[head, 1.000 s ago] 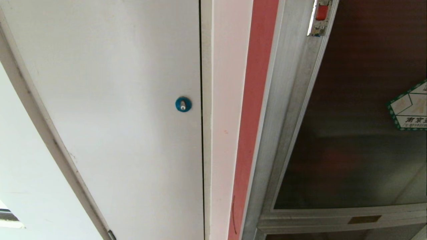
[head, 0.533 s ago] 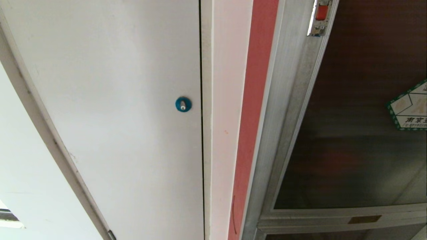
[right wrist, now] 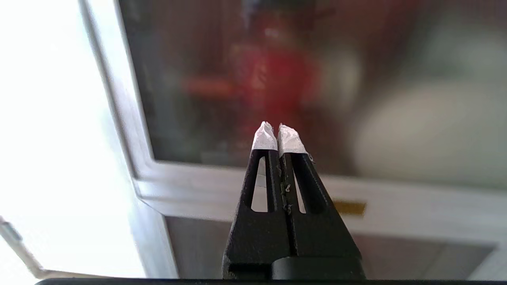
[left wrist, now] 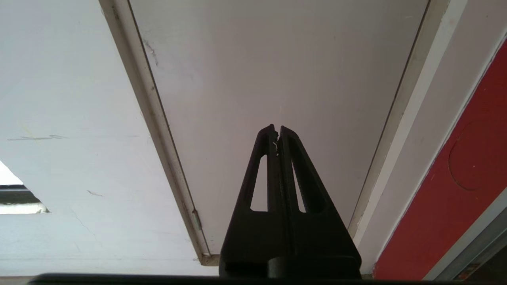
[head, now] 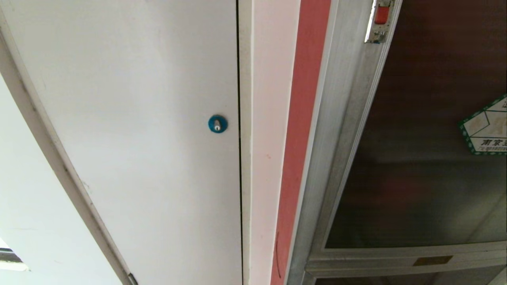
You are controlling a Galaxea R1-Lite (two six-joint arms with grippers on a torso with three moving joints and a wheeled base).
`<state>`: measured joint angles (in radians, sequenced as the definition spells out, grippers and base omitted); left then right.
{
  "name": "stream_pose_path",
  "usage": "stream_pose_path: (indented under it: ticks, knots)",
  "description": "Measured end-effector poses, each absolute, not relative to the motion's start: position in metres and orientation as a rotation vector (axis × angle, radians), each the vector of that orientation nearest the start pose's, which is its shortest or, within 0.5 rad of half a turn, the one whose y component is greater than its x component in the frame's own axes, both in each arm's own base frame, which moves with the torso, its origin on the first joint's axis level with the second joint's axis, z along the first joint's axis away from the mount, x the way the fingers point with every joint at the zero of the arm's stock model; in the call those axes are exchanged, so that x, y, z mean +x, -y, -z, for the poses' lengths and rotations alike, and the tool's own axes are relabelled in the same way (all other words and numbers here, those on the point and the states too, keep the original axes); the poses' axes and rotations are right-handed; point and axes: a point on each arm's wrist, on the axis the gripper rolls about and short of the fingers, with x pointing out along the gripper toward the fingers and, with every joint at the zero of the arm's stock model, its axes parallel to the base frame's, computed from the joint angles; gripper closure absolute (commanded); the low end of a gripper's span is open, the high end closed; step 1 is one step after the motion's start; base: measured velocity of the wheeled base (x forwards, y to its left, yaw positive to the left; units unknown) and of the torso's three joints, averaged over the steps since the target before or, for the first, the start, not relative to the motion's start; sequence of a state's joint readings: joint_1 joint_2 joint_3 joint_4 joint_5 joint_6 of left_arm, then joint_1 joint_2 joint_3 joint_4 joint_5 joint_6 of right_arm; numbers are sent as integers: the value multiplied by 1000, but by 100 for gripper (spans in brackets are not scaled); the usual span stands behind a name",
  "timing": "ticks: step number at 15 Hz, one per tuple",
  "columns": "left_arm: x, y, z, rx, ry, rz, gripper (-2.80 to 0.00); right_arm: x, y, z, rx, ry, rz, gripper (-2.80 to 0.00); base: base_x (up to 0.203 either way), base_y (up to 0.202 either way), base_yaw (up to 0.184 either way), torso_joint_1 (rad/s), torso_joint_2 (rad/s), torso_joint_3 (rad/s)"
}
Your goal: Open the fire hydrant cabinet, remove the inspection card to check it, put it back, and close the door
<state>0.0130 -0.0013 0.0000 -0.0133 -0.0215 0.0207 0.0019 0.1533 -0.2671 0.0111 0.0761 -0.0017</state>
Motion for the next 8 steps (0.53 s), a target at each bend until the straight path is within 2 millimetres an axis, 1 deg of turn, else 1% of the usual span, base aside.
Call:
stream_pose_path:
  ticks: [2, 5, 6, 8]
  knots:
    - [-23, 1, -77, 21, 15, 8, 0, -23, -3, -178, -7, 94, -128, 0, 0, 0, 0, 0, 0, 0]
    - [-23, 1, -77, 21, 15, 8, 0, -9, -5, -228, -13, 112, -212, 0, 0, 0, 0, 0, 0, 0]
    - [-23, 1, -77, 21, 14, 8, 0, -4, -5, -242, -15, 117, -248, 0, 0, 0, 0, 0, 0, 0]
    - [-23, 1, -77, 21, 15, 8, 0, 5, -8, -263, -19, 100, -353, 0, 0, 0, 0, 0, 0, 0]
